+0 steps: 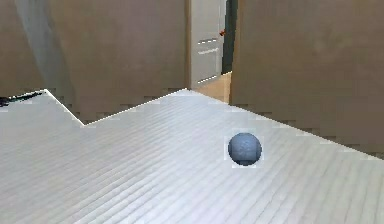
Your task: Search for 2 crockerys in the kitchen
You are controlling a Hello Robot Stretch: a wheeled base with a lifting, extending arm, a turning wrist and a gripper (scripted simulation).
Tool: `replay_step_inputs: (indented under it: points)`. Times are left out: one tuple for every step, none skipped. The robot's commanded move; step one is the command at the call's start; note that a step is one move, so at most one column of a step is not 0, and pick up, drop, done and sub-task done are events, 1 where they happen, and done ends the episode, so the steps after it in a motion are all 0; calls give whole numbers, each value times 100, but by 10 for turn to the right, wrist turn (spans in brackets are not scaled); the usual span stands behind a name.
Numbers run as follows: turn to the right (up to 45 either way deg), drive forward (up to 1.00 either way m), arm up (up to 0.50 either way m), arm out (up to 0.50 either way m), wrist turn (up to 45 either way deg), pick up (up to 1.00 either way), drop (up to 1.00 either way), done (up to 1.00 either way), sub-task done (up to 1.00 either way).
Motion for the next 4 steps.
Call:
replay_step_inputs:
  points:
    - [30,0,0,0,0,0,0,0,0]
    - [-90,0,0,0,0,0,0,0,0]
    - [0,100,0,0,0,0,0,0,0]
    - [-90,0,0,0,0,0,0,0,0]
